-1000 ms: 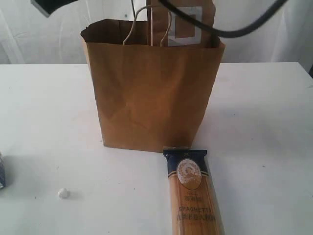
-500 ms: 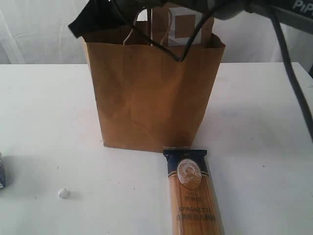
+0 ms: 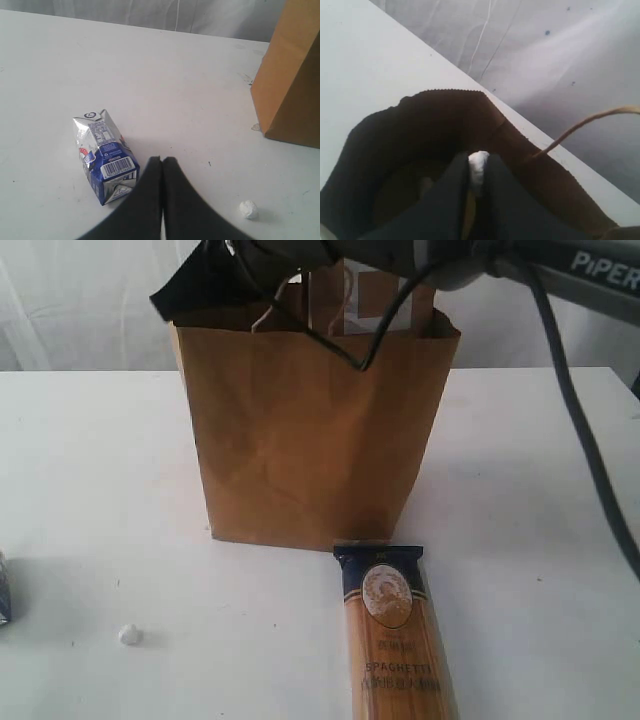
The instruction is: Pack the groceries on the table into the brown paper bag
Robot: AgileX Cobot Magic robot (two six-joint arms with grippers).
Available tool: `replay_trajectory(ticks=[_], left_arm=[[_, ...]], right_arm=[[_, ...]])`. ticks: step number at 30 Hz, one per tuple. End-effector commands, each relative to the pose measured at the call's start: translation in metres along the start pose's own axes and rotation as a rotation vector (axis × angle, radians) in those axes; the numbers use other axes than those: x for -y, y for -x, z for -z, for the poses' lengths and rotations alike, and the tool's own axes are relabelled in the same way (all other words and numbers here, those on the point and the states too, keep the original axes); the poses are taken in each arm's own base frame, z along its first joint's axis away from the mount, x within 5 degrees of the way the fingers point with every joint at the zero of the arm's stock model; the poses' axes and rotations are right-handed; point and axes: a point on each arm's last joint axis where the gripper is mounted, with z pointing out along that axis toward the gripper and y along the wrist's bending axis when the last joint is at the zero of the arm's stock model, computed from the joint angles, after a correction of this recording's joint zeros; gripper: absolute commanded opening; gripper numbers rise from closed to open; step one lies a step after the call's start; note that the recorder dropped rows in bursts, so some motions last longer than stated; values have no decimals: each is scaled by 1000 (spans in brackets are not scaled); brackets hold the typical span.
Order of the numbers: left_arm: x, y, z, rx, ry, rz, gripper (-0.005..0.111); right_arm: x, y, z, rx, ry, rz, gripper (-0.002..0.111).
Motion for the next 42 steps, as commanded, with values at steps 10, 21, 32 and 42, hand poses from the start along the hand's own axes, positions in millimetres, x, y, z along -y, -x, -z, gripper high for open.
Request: replay_trajectory(ticks=[10, 21, 32, 42], left_arm=[[0, -1, 0, 2, -8, 10, 0], [0, -1, 0, 2, -8, 10, 0], [0, -1, 0, 2, -8, 10, 0], [0, -1, 0, 2, -8, 10, 0]], right_arm=[[7, -10, 10, -147, -41, -32, 36], [-32, 9, 89, -140, 343, 107, 36], [-93, -44, 51, -517, 711, 206, 36], [-144, -116, -41, -709, 722, 207, 36]])
